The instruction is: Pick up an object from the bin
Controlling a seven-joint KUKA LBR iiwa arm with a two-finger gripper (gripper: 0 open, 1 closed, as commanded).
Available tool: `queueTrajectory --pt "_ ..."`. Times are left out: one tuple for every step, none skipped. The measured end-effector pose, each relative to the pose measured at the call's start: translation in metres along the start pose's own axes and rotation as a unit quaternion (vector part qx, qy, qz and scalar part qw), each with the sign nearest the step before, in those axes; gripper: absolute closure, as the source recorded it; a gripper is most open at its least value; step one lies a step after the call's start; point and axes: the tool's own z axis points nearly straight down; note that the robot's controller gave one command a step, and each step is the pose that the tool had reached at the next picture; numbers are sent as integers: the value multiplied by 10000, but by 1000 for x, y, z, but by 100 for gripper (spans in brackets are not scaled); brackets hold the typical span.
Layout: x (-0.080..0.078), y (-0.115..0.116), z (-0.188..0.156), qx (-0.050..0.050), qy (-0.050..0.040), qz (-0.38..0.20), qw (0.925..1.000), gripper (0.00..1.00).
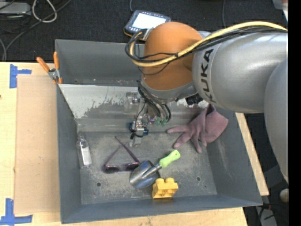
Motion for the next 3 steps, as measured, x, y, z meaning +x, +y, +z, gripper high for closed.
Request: queueTrajectory --pt "0 0 0 0 0 1 10000 0" --pt "32 -43 41 4 23 -76 10000 0" --pt "41 28 35 -35 -39 386 9992 0"
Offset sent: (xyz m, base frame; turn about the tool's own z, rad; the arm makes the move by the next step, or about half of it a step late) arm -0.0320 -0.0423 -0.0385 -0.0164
